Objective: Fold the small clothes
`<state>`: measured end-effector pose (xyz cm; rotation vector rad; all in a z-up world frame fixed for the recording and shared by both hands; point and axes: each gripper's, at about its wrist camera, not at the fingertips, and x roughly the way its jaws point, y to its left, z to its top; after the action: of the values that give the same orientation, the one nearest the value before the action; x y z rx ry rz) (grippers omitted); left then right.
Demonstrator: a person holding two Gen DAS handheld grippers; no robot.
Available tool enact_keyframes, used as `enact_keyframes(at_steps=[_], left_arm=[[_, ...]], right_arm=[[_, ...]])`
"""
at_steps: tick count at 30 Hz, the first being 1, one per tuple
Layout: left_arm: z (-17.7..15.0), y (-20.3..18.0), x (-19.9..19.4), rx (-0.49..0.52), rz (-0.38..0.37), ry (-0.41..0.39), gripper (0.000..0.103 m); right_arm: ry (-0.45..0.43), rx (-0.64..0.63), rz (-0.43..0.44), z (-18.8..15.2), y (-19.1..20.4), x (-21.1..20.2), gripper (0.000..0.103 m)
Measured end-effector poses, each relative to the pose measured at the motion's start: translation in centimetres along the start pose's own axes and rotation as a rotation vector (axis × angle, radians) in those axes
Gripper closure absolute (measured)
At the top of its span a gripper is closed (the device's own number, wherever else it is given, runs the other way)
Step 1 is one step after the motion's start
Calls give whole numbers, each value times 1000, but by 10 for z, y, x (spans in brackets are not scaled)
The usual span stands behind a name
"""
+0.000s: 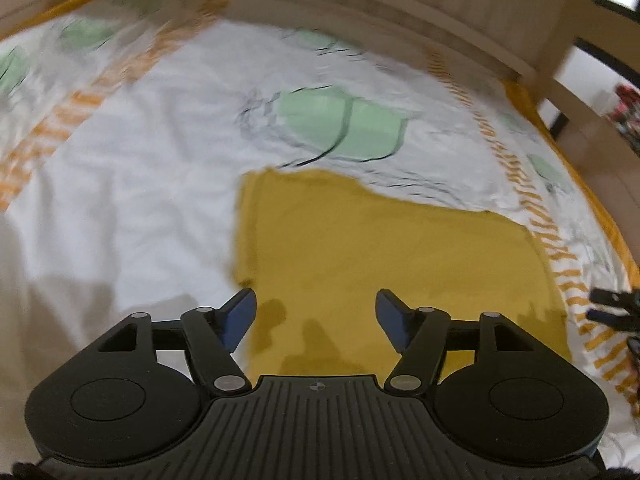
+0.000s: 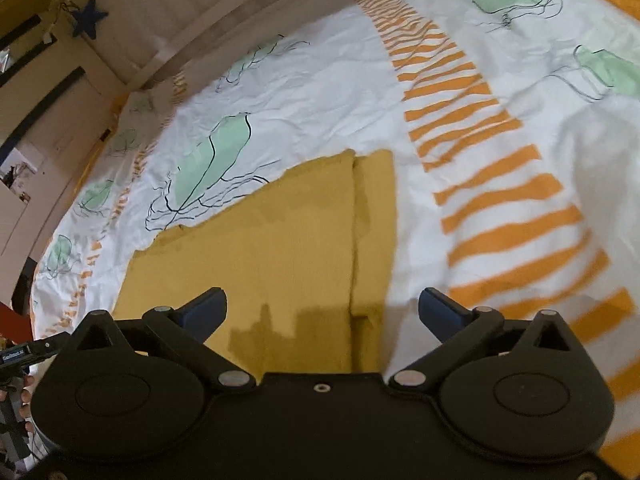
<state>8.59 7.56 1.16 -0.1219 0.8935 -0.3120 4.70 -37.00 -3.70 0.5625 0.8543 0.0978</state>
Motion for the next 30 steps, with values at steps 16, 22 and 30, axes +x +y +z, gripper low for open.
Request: enact_keyframes(at_steps=[16,22,30], left_arm=[[34,-99,122,94,16,114,39],[27,-110,167,113,89,162,27],[20,-115,177,133,100,135,6]], right_arm=[[124,61,72,23,-24,61,0],[101,8,125,17,-30,59,0],[103,-19,126,22,-24,65,0]])
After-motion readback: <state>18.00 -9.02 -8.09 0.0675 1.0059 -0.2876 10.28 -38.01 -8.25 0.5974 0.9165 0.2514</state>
